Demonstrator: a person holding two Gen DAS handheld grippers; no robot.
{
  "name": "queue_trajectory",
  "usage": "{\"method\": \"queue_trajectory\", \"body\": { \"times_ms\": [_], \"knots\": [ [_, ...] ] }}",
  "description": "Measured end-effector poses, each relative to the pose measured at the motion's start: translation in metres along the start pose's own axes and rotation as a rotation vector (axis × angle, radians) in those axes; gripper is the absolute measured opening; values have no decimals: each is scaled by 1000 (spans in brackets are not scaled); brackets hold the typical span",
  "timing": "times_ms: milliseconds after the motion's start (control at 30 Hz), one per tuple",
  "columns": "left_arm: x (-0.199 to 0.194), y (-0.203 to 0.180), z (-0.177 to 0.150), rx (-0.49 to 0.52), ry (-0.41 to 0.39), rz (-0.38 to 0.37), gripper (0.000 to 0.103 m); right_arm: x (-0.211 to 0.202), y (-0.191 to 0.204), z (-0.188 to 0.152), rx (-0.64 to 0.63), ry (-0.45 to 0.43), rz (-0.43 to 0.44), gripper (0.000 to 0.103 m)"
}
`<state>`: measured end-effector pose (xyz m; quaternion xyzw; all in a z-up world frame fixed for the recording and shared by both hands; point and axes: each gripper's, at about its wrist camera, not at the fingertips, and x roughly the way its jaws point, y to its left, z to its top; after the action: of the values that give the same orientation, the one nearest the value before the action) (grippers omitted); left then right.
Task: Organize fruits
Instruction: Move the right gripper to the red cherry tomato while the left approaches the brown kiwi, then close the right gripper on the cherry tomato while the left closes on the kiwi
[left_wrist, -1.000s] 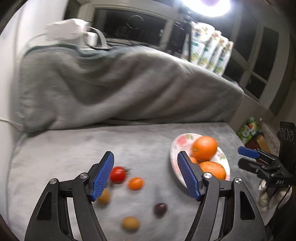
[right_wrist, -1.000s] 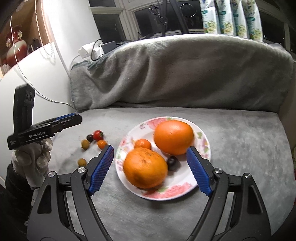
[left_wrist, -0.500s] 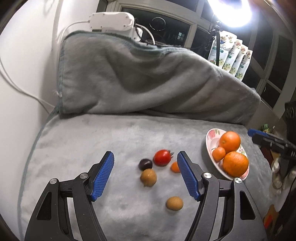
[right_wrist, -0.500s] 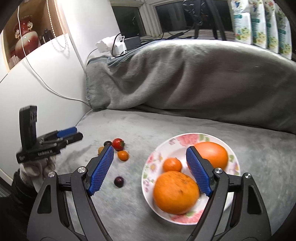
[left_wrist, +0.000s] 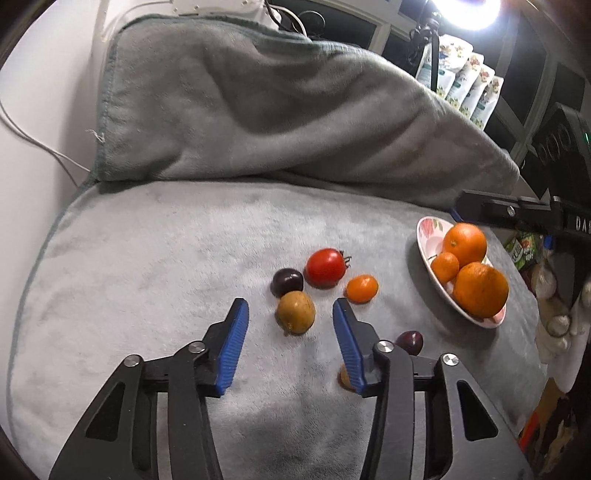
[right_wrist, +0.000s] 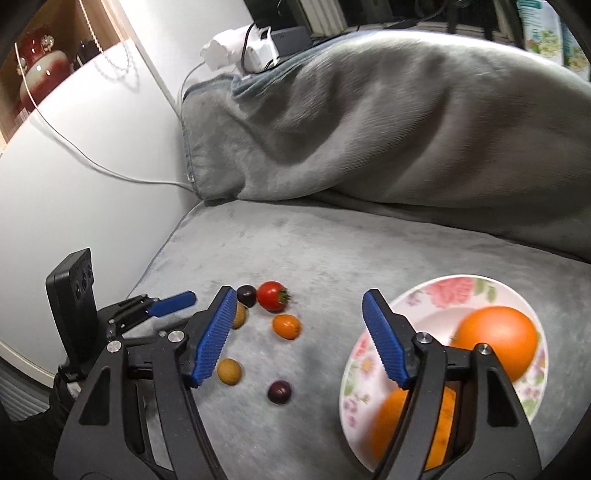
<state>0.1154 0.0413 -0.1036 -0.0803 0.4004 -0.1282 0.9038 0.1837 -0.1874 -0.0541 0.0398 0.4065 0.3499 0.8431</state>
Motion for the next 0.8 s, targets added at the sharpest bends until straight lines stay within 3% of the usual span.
{"method": "queue_trajectory", "body": {
  "times_ms": [100,800],
  "knots": [
    [8,-2,0,10,20,-3,40,17,6,6,0,42,14,64],
    [39,-1,1,8,79,-20,37,92,23,15,22,233,41,53]
  ]
}}
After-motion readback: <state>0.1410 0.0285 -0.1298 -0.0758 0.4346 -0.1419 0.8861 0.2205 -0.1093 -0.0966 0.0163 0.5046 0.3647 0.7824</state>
